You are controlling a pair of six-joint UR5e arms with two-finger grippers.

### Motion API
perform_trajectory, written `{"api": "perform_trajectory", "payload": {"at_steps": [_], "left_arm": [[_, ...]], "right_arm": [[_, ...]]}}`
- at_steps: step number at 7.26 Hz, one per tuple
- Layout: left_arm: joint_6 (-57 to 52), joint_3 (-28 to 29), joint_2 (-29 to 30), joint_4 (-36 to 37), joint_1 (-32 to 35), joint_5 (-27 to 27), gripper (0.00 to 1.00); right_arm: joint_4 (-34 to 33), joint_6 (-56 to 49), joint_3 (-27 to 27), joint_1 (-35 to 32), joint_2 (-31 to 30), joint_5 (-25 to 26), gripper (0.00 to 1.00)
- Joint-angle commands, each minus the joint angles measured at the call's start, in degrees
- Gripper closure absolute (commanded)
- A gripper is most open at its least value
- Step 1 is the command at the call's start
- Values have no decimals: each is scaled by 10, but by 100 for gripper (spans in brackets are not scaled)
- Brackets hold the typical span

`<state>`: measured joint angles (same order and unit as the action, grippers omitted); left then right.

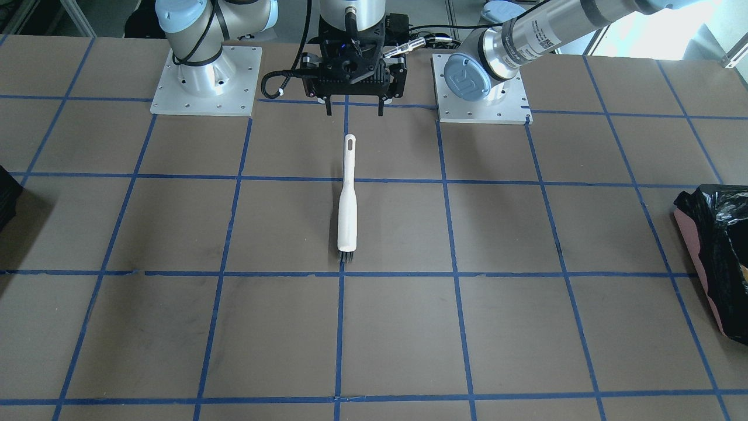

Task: Sweep and dump trash in nearest bin
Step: 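Lower the brush and open the right gripper while the left lifts the dustpan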

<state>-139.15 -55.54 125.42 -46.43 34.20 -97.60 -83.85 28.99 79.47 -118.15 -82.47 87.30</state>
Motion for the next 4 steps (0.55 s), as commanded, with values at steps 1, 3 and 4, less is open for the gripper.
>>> {"api": "perform_trajectory", "payload": {"at_steps": [1,3,4], "left_arm": [[42,-24,-30,-41,31,12,100],[162,-51,-55,-113,59,39,100],[199,-66,-72,-114,78,40,100]], "right_arm": [[-27,-3,49,0,-44,15,0],[-86,-9,47,9,-44,27,0],[-92,-101,46,46,-46,71,0]]}}
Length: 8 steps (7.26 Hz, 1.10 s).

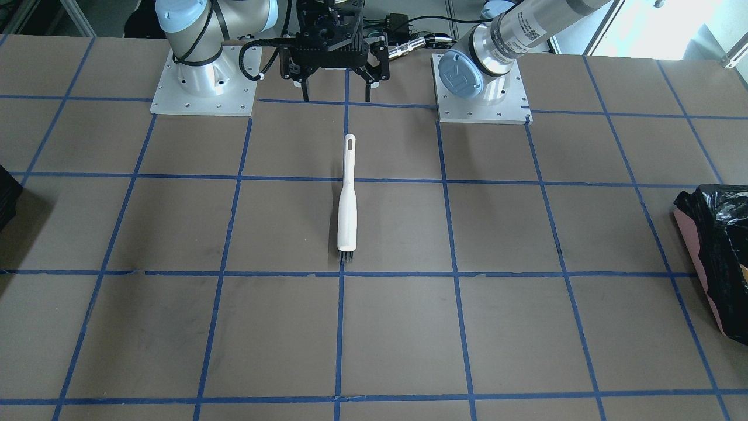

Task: Sweep and dump trash in nearest bin
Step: 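Lower the brush and open the right gripper while the left lifts the dustpan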

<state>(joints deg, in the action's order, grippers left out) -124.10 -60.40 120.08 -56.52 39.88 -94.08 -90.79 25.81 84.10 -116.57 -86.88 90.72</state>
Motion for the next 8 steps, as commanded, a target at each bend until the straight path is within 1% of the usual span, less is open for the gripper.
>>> {"api": "perform_trajectory", "payload": {"at_steps": [1,2,3,5,7,8], "left_arm": [[85,-37,-34,-13,38,5,100],[124,-63,-46,-13,50,7,100],[159,-92,-59,-13,59,28,100],[235,-147,-82,-17,91,34,100],[304,-182,-100,-23,124,34,100],[363,-201,-108,-37,135,40,100]], "right_arm": [[-8,-146,3,84,-17,44,0],[9,-175,4,126,-35,41,0],[11,-223,5,157,-38,40,0],[16,-302,6,217,-39,37,0],[27,-308,6,238,-44,25,0],[27,-309,6,243,-43,24,0]]}}
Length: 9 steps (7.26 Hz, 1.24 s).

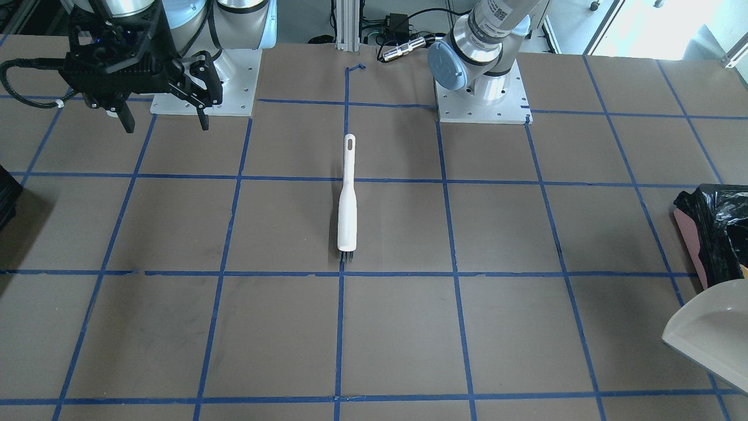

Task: Sweep and dump trash in nearest bin
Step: 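Carry the empty dustpan back toward the table center with the left gripper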

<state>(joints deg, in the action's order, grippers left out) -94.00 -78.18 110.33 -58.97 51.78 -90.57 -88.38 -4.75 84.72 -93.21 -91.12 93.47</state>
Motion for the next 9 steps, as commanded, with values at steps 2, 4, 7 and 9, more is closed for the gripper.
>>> {"api": "perform_trajectory", "payload": {"at_steps": [2,4,7,9], "left_arm": [[184,-62,-31,-33,44,27,100],[290,-99,-58,-36,91,23,100],[461,-125,-85,-42,196,-33,100],[590,-123,-82,-69,271,-64,100]], "right_arm": [[4,-1,11,18,-1,-4,0],[6,3,18,18,-1,-24,0],[-3,2,18,18,-2,-32,0],[-13,-2,18,18,-2,-32,0]]}}
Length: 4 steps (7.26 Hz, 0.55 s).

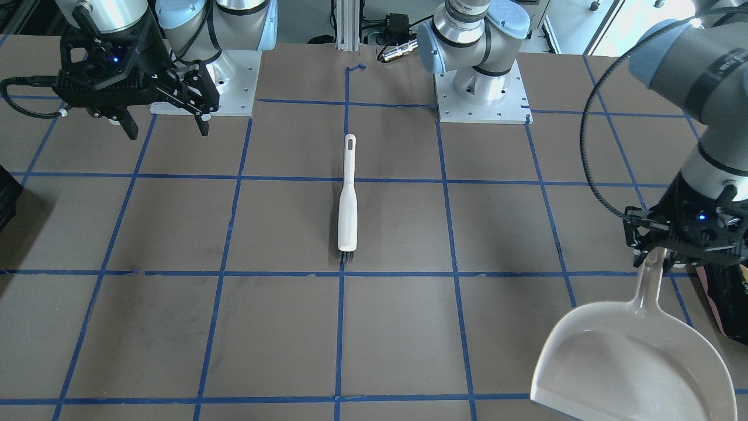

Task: Sweep and dump trash in nearest bin
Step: 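Carry the empty dustpan back toward the table center with the left gripper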

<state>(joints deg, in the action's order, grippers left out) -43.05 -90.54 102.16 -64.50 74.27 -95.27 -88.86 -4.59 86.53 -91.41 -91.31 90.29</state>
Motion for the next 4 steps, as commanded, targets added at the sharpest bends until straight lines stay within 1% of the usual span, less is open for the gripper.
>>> {"api": "perform_trajectory", "payload": {"at_steps": [1,2,3,4], "left_arm": [[156,9,4,-41,87,-18,100],[196,20,6,-73,128,-13,100],[253,32,8,-97,162,15,100],[294,36,17,-102,177,51,100]], "right_arm": [[-14,-4,0,-1,1,-2,0],[-16,-5,0,-1,3,-1,0],[-22,-5,-5,-1,3,2,0],[-21,-4,-7,-1,3,9,0]]}}
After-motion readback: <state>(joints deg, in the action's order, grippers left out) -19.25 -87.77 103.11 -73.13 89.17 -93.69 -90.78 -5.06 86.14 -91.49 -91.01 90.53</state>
